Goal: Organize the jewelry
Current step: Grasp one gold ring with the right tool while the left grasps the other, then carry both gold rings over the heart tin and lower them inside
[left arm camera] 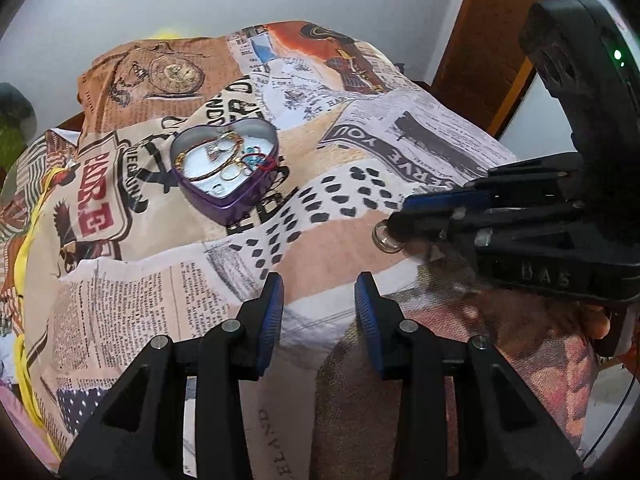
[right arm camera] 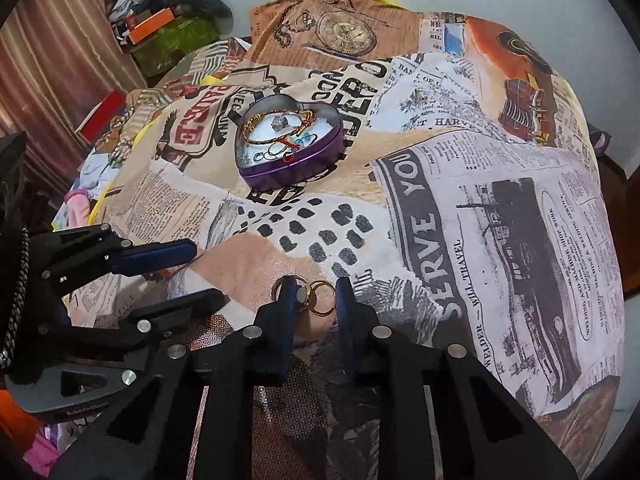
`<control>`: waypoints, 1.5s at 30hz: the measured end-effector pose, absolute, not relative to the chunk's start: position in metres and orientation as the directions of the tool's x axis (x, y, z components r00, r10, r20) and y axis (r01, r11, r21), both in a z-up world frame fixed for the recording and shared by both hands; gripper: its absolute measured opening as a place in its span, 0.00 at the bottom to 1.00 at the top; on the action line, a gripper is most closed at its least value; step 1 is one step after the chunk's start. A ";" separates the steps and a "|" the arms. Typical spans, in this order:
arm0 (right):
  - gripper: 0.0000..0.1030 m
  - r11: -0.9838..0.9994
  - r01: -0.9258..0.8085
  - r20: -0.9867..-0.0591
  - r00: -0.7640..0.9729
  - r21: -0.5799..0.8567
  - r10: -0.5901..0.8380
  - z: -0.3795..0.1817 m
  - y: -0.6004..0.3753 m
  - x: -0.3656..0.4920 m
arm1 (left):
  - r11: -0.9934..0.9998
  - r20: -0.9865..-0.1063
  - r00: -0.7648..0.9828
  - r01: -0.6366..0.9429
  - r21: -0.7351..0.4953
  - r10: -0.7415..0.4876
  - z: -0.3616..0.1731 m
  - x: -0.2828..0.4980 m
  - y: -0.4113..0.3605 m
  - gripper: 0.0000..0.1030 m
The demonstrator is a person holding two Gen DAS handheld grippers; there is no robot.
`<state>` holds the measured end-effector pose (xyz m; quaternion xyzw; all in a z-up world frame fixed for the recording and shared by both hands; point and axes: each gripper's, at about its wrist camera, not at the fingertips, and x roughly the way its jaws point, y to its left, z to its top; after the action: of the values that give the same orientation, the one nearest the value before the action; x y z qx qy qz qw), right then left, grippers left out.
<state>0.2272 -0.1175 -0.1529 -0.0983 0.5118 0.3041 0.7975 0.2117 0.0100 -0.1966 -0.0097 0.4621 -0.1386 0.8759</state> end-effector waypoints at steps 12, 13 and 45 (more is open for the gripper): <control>0.07 0.828 -0.540 -0.834 0.379 0.151 0.400 -0.125 -0.151 0.229 | 0.940 -0.805 0.514 0.305 -0.153 -0.297 -0.189 0.223 -0.021 0.36; 0.07 0.830 -0.536 -0.834 0.381 0.153 0.400 -0.125 -0.154 0.230 | 0.936 -0.804 0.508 0.311 -0.164 -0.310 -0.189 0.225 -0.024 0.36; 0.07 0.806 -0.569 -0.755 0.453 0.165 0.474 -0.080 -0.125 0.242 | 0.974 -0.731 0.643 0.163 -0.160 -0.228 -0.146 0.248 0.036 0.20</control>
<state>0.2419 -0.1252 -0.0798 -0.0557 0.4239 0.3066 0.8504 0.2481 0.0359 -0.1461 -0.0397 0.4082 -0.1079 0.9056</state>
